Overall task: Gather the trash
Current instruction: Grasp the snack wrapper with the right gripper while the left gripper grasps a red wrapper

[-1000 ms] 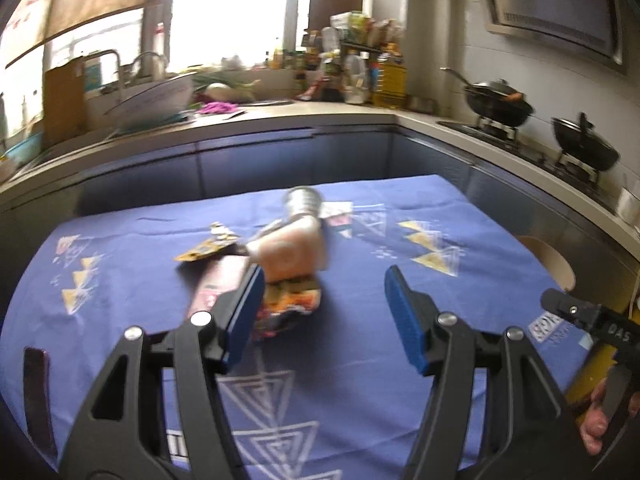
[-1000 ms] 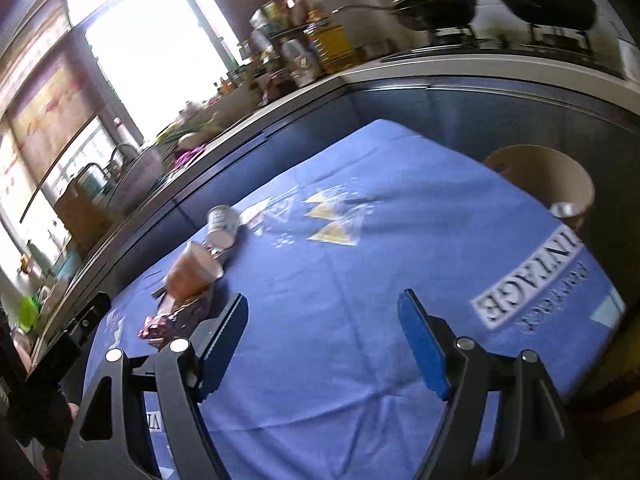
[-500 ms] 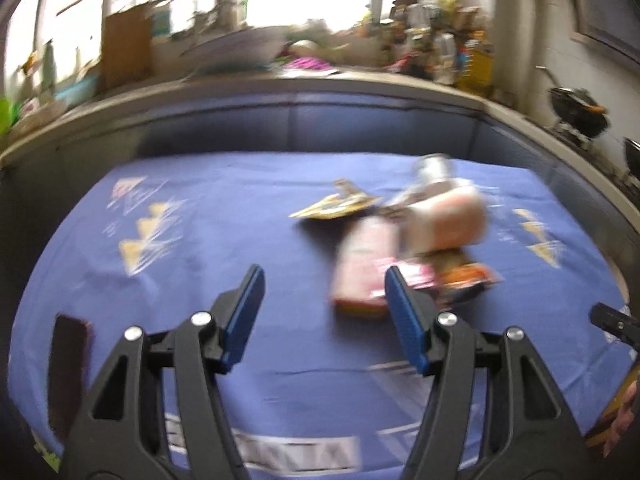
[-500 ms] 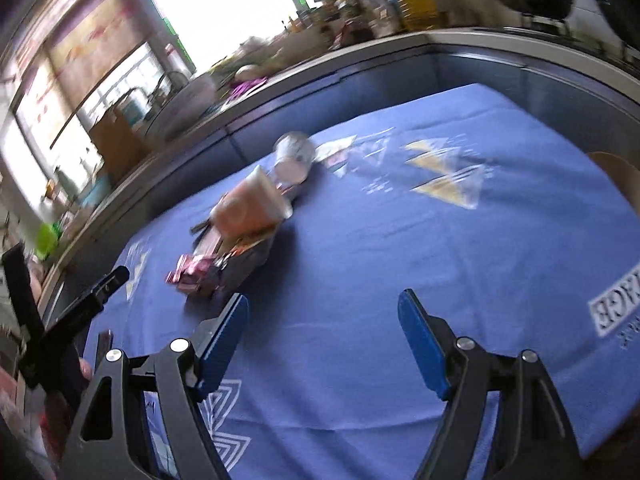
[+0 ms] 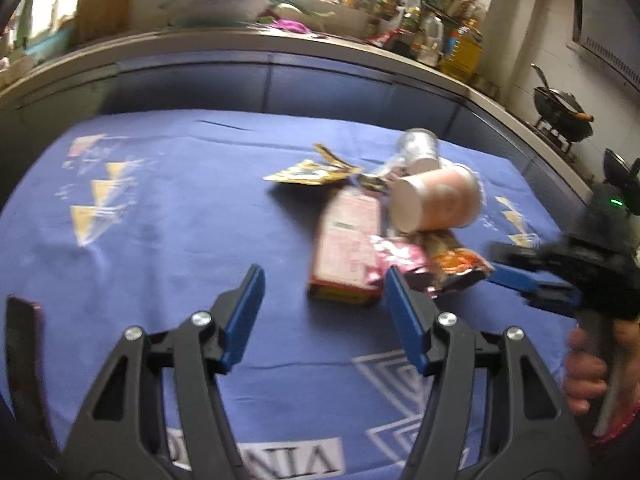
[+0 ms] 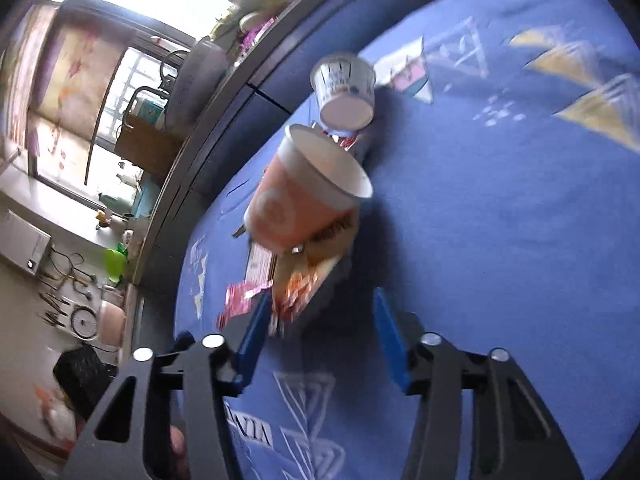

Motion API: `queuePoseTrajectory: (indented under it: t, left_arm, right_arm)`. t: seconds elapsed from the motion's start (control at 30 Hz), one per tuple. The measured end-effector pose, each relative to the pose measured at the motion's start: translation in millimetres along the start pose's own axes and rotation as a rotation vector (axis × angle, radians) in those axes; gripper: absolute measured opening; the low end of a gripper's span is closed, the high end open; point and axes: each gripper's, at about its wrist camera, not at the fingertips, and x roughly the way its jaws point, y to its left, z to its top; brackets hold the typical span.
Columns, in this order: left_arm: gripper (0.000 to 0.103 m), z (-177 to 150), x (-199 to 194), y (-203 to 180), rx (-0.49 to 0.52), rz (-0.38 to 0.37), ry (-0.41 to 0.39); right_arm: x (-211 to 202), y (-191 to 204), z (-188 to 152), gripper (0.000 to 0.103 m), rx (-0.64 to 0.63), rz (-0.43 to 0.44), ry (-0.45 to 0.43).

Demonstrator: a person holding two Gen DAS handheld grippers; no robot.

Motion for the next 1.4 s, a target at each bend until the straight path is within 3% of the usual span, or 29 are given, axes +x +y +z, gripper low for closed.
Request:
queuePoseTrajectory:
  t: [0.07,0.13,0.37,0.47,0.6,0.8,0.9,0.93,1.0,1.1,1.13,1.23,1.4]
  left_arm:
    - [0.06,2.8,8.3,-8.1,0.004,-0.024,0.014]
    - [0.06,4.9,13.7,-13.3,0.007,-0.037,0.029]
    - [0.06,3.1,24.9,-33.8,0.024,-0.126,0.085]
    - [0.06,-4.0,25.4,-54.0,0.084,-0.159,0.091]
    - [0.06,-17.6,35.4,-80.9,0.216,-0.071,0.1]
    - [0.061,-18.2,47.2,-80.0,0.225,0.042,0.095]
    - [0.06,-14.0,58.2,-86.7,0.281,0.087,0.088]
    - [0.052,-13.8,63.4,-88.4,0.291,0.101,0.1]
    - [0.045,-15.6,63.7,-91.5,0.313,0.121,0.1]
    - [0.008,-19.1,64.0,-96.5,0.341,0.097,0.12]
    - [0.003,-20.2,64.5,-96.6,0.339,0.103,0.126]
    - [0.002,-18.9,56.7,-95.4,0.317,0.082,0.121]
    - [0.001,-13.3,28.2,-87.2,0.22,-0.027,0.106]
  right_arm:
    - [15.1,-4.3,4.1,0.018,0.028,0.038,0.055]
    - [17.1,-8.0,1.8,0.009,0.032,0.037,0.065]
    - [-40.2,-36.4,-27.0,0.008,-0.008,-0.013,-0.017]
    - [-63.7,-53.3,-37.7,0.008,0.014,-0.044,-0.077]
    - [-91.1,-60.0,-41.0,0.008,-0.013,-0.13,-0.182]
    - [-107.7,-45.7,-41.9,0.002,-0.188,-0.301,-0.31]
    - [-106.3,-45.8,-38.3,0.001,-0.246,-0.355,-0.345]
    - [-104.3,-46.8,-35.8,0.001,-0.245,-0.36,-0.348]
    - [-101.5,-52.1,-31.2,0.001,-0.213,-0.321,-0.331]
    - [-101.0,-53.9,-31.1,0.001,-0.199,-0.283,-0.304]
    - [-100.7,-55.9,-31.5,0.001,-0.191,-0.271,-0.293]
    - [-97.1,-61.7,-32.4,0.002,-0.16,-0.246,-0.258]
    - [-84.8,-71.3,-33.2,0.006,-0.116,-0.194,-0.177]
